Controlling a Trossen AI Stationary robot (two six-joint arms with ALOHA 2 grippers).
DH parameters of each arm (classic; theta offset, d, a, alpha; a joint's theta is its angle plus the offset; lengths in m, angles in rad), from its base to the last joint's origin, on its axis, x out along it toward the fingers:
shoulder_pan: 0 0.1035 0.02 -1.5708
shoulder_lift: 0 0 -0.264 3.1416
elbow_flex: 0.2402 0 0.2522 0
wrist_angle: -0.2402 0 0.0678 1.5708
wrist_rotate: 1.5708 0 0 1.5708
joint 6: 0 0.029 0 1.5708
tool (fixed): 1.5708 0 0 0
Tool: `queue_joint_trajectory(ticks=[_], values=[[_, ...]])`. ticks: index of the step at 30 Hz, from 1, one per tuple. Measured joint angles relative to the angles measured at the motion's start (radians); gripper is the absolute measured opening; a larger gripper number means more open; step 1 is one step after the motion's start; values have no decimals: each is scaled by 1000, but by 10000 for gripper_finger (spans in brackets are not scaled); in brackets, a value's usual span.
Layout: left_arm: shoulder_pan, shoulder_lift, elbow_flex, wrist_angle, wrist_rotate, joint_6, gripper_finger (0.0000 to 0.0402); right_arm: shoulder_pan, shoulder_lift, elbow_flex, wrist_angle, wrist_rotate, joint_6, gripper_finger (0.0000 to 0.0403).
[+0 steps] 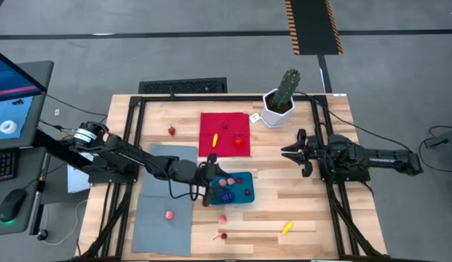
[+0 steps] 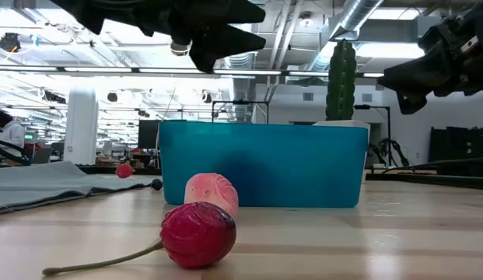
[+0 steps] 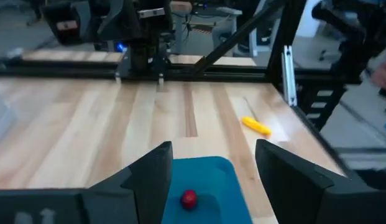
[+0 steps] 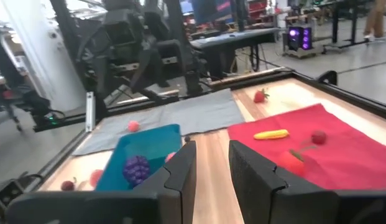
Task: Pick and placing Produce into tupperware
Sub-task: Put the corn into the blue bin
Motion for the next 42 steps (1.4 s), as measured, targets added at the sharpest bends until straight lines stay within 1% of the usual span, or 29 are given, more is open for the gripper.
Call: queue_joint_trajectory(ticks=[5,7,9,12,15,18,20,22,23,26,29,32,37,39,42], values=[[-4,-35,-6,-23,-21,52,220,41,0,2,37,0,-6,118],[-7,-74,-27,-12,3,73,220,53,0,16,35,0,-8,118],[-14,-144,-59,-18,45,90,220,69,0,41,41,-2,-8,118],[-31,-272,-132,4,71,112,219,98,-1,69,42,-10,-22,118],[-39,-414,-223,11,62,150,219,125,7,89,37,-2,-51,118],[-39,-537,-324,19,36,144,219,149,39,102,39,2,-57,118],[-37,-594,-395,40,4,125,219,169,74,108,39,3,-61,118],[-37,-633,-461,115,-23,117,219,188,121,123,41,3,-73,118],[-37,-649,-489,155,-25,121,219,199,148,133,47,5,-81,118],[-40,-705,-561,200,-19,181,219,236,244,185,56,26,-98,118],[-41,-761,-619,246,-11,189,219,278,345,256,24,43,-114,118],[-41,-814,-658,210,-39,194,219,317,443,340,-66,62,-155,118],[-40,-873,-687,176,-126,186,219,370,596,481,-237,143,-171,118],[-40,-888,-694,162,-132,179,219,386,644,523,-281,163,-159,118],[-40,-897,-709,149,-127,167,219,406,709,573,-356,164,-149,118]])
